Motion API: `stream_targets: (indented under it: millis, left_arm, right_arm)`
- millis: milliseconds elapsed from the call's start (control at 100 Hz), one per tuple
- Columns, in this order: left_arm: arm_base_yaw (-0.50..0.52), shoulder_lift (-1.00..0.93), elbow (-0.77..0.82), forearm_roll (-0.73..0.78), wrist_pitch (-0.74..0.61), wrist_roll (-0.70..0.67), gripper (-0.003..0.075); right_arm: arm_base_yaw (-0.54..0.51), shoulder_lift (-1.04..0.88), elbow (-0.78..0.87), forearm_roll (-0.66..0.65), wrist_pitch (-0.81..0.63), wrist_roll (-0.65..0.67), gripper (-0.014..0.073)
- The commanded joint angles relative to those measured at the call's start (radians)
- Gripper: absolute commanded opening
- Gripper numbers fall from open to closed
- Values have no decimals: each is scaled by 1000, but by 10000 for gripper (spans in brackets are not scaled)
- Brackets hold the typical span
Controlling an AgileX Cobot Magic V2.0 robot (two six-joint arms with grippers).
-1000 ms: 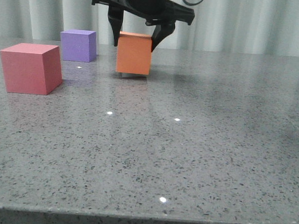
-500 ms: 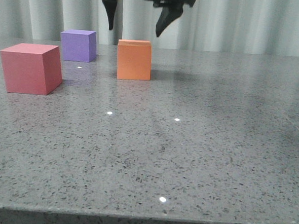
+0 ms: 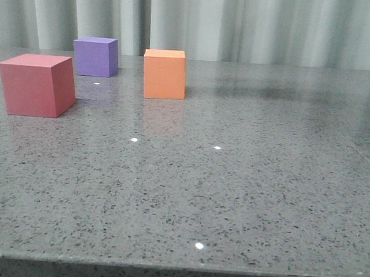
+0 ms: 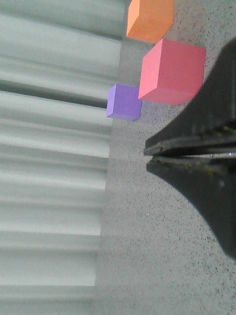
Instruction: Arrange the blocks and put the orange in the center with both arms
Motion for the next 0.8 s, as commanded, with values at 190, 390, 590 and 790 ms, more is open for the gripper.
stream_targets:
  millis: [190, 390, 590, 790]
  left_arm:
    - [5, -13, 41, -10, -76, -8, -20]
    - [5, -13, 41, -10, -76, -8, -20]
    - [5, -13, 41, -10, -76, -8, -20]
    - [5, -13, 41, -10, -76, -8, -20]
  right_arm:
    - [-173, -310, 313, -1, -142, -37, 645]
    - [-297, -578, 718, 4, -323, -37, 645]
    - [-400, -844, 1065, 4, -495, -37, 645]
    - [-425, -1083, 1360, 4, -649, -37, 645]
